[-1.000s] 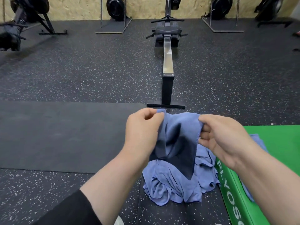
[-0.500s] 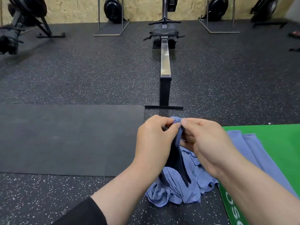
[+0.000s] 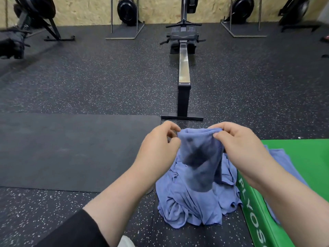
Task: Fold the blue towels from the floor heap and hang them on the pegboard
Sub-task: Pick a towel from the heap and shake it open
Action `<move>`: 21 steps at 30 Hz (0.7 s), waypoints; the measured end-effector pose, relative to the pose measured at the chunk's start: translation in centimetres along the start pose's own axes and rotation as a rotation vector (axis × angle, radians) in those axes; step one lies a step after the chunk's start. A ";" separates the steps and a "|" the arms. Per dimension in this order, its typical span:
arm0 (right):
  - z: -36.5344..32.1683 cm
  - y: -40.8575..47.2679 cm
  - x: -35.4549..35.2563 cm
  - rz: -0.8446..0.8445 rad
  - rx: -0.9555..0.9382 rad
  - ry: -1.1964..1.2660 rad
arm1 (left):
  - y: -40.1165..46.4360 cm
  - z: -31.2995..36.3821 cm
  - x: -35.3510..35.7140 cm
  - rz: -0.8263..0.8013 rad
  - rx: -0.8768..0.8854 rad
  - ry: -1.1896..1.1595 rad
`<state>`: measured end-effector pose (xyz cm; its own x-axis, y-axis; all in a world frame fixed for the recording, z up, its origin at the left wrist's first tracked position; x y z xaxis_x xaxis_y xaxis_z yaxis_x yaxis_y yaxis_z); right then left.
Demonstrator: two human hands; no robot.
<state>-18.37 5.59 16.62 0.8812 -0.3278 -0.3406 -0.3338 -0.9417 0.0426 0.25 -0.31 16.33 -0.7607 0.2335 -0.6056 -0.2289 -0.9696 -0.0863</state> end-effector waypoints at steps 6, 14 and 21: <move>-1.3 -0.1 -0.1 -0.071 -0.118 -0.079 | 0.0 -0.1 0.4 -0.179 0.242 0.177; -0.5 0.1 -1.0 -0.115 -0.122 -0.125 | 0.4 -2.2 -0.2 -0.242 0.099 0.539; 1.9 1.3 -1.6 -0.103 -0.073 -0.254 | 0.5 -0.6 -1.7 -0.140 0.159 0.436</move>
<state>-20.87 5.05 15.48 0.7939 -0.2092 -0.5710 -0.2140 -0.9750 0.0596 1.73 -1.27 16.82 -0.3984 0.2756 -0.8748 -0.4264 -0.9001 -0.0893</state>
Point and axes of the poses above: each hand's wrist, its own y-axis towards the middle knuckle, its own x-axis out of the palm, z = x × y, the point moved 6 cm from there along y, towards the middle knuckle, and after that the axes turned 7 degrees about -x, right-handed, at the moved point
